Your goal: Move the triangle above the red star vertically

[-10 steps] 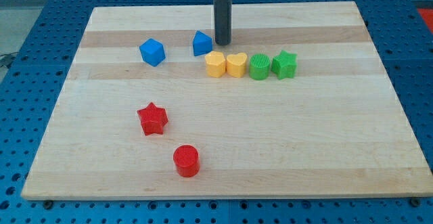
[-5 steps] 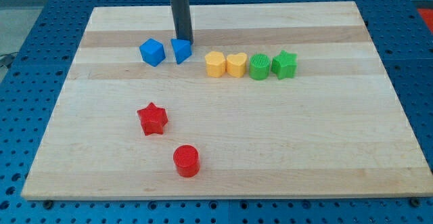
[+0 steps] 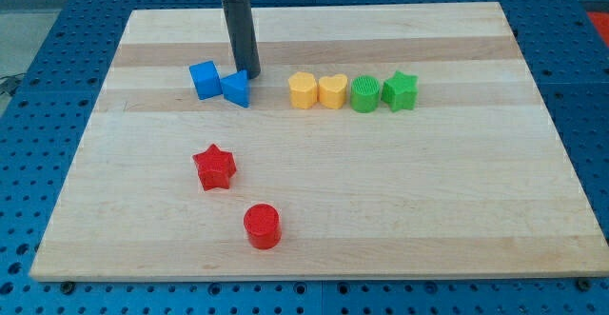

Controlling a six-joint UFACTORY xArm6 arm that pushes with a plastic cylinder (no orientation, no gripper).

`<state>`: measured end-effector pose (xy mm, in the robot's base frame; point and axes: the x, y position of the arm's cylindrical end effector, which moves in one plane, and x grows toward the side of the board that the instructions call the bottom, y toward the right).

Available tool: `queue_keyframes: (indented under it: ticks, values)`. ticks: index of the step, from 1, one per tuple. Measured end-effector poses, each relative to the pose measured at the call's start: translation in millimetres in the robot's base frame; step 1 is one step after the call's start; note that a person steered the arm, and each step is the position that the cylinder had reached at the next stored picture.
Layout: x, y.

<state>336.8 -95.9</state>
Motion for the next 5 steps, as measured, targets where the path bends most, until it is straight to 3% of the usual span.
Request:
queue_keyframes:
  ticks: [4, 5]
  values:
    - [34, -28]
    - [11, -5]
